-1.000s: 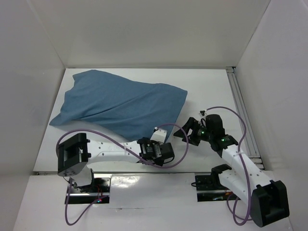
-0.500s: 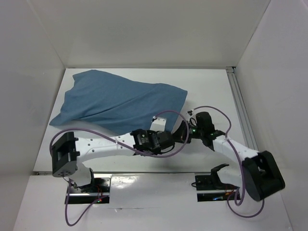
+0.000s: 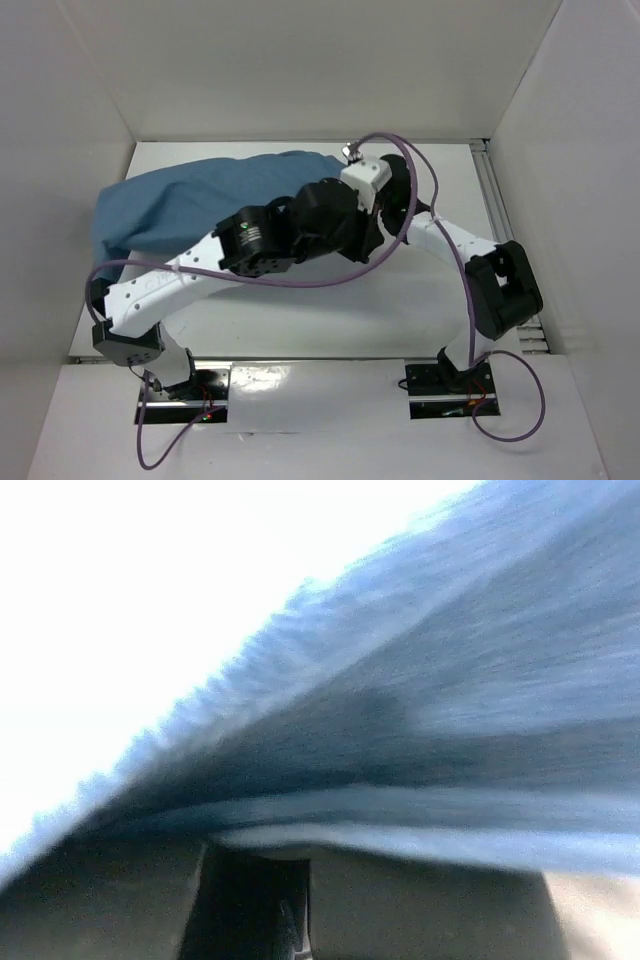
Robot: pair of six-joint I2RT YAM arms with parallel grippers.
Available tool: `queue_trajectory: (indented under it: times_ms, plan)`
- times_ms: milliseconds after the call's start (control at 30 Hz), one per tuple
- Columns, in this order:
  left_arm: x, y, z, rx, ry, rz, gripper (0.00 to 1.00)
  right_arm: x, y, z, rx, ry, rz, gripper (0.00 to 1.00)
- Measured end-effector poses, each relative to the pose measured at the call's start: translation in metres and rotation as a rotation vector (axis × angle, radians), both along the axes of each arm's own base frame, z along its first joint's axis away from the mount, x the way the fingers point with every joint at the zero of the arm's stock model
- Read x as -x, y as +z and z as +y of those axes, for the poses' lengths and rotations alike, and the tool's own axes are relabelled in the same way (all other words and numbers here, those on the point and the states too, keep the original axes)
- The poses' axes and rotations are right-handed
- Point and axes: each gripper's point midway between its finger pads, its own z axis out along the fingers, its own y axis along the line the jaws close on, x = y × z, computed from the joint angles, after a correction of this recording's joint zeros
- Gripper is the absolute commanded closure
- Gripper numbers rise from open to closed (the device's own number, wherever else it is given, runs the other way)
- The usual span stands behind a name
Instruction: Put the pillow into the pillowcase
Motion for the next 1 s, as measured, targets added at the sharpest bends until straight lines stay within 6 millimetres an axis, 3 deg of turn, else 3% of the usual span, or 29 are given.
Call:
queue_trajectory:
  times_ms: [100,167,267,400,467,533,567,600,633,667,733,833,933,967,1000]
  plan:
    - [0.002,0.047,-0.001,0.103,-0.046,-0.07,1.0,0.004,0.036,0.012,-0.062,0.04,-0.112,1.0]
    - [0.007,0.054,0.002,0.12,-0.077,-0.083,1.0,0.014,0.04,0.021,-0.086,0.07,-0.148,1.0]
    - [0.007,0.038,0.004,0.097,-0.108,-0.044,1.0,0.033,0.016,0.029,-0.101,0.101,-0.112,1.0]
    - [-0.006,0.004,0.009,0.04,-0.113,0.03,1.0,0.055,-0.049,0.019,-0.024,0.082,0.062,1.0]
    - [-0.013,-0.002,0.013,0.04,-0.112,0.051,1.0,0.063,-0.068,0.011,0.036,0.062,0.118,0.98]
    - [-0.022,0.001,0.016,0.061,-0.109,0.067,1.0,0.064,-0.068,0.0,0.096,0.011,0.098,0.77]
    - [-0.026,0.003,0.018,0.075,-0.105,0.073,1.0,0.06,-0.061,-0.009,0.125,-0.028,0.057,0.66]
    - [-0.032,0.005,0.018,0.094,-0.098,0.078,0.88,0.058,-0.053,-0.017,0.151,-0.063,0.026,0.54]
    - [-0.037,0.008,0.019,0.11,-0.095,0.078,0.5,0.054,-0.046,-0.029,0.181,-0.108,-0.004,0.45]
    - [-0.042,0.01,0.02,0.123,-0.094,0.077,0.37,0.049,-0.038,-0.043,0.209,-0.156,-0.034,0.34]
    - [-0.048,0.02,0.018,0.169,-0.105,0.066,0.13,0.037,-0.026,-0.077,0.273,-0.265,-0.079,0.31]
    - [-0.055,0.028,0.02,0.202,-0.118,0.054,0.0,0.025,-0.034,-0.135,0.395,-0.434,-0.069,0.33]
    - [-0.061,0.027,0.026,0.204,-0.122,0.064,0.0,0.026,-0.056,-0.179,0.494,-0.538,-0.006,0.39]
    - [-0.064,0.026,0.029,0.203,-0.119,0.069,0.02,0.029,-0.066,-0.19,0.523,-0.557,0.025,0.39]
    - [-0.069,0.025,0.033,0.198,-0.11,0.073,0.15,0.033,-0.076,-0.198,0.549,-0.57,0.057,0.39]
